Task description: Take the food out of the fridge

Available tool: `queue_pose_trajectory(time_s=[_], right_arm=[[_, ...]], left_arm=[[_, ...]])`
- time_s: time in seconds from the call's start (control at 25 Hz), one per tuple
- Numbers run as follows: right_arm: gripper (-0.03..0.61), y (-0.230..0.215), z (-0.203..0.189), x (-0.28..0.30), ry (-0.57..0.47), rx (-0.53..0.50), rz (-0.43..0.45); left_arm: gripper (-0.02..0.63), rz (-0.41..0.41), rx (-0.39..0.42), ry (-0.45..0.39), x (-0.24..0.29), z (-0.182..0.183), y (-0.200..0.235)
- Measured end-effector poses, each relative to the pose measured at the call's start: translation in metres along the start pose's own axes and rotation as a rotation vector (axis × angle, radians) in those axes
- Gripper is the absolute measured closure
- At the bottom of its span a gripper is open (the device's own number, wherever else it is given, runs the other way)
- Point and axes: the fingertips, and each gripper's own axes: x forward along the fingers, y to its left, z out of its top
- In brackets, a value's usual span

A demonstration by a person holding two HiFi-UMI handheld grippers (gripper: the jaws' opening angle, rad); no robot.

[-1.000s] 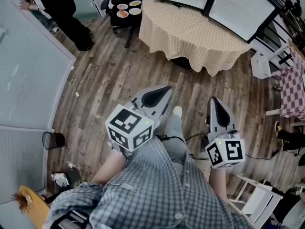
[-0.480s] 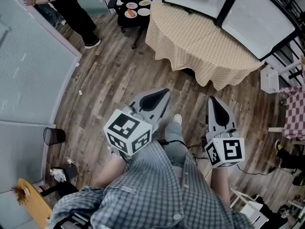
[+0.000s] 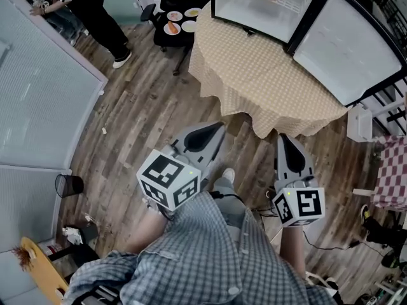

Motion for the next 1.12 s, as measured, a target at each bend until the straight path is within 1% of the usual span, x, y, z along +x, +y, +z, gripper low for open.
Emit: queue_pose_trajectory(time_s=[0.2, 0.44, 0.6, 0.72, 0.84, 1.0, 1.12], right_arm=[[0.569, -0.036, 0.019, 0.032, -0.022, -0.020, 0.020], [0.569, -0.063, 0.034, 0.064, -0.044, -0.029, 0.055], [0.569, -0.073, 0.041, 0.083, -0.069, -0.018, 0.076], [0.569, -0.075, 0.045, 0.090, -0.080, -0.021, 0.082], [0.569, -0.083, 0.047, 0.093, -0.086, -0.024, 0.074], [0.569, -0.093, 0.046, 0.097, -0.089, -0.010, 0.060], [0.569, -0.100, 0.046, 0.103, -0.083, -0.023, 0.046]], left_arm=[[0.607, 0.028, 0.013, -0.031, 0.037, 0.024, 0.014], [0.607, 0.049, 0.013, -0.048, 0.074, 0.042, 0.025], [0.607, 0.028, 0.002, -0.050, 0.095, 0.052, 0.026], [0.607, 0.025, 0.014, -0.052, 0.105, 0.062, 0.027], [0.607, 0.024, 0.025, -0.051, 0.114, 0.067, 0.026], [0.607, -0.014, 0.041, -0.043, 0.126, 0.067, 0.020], [0.607, -0.021, 0.057, -0.044, 0.136, 0.070, 0.024]])
